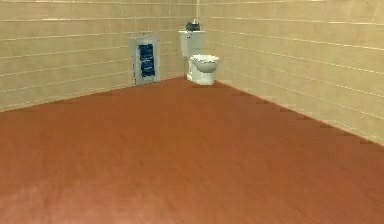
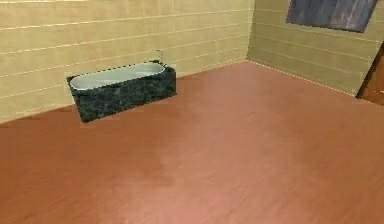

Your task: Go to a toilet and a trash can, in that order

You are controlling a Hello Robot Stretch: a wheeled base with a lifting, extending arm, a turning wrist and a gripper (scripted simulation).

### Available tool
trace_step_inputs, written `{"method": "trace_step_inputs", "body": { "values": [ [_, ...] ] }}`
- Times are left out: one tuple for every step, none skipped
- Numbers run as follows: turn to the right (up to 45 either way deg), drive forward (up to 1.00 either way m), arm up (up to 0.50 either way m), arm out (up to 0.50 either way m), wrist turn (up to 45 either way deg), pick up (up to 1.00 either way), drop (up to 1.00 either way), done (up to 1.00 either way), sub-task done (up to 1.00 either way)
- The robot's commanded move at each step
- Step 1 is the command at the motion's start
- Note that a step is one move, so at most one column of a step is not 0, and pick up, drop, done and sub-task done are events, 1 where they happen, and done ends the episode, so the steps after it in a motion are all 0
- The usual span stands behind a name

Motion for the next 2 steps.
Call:
{"method": "trace_step_inputs", "body": {
  "values": [
    [0.0,1.00,0.00,0.00,0.0,0.00,0.00,0.00,0.00],
    [0.0,1.00,0.00,0.00,0.0,0.00,0.00,0.00,0.00]
  ]
}}
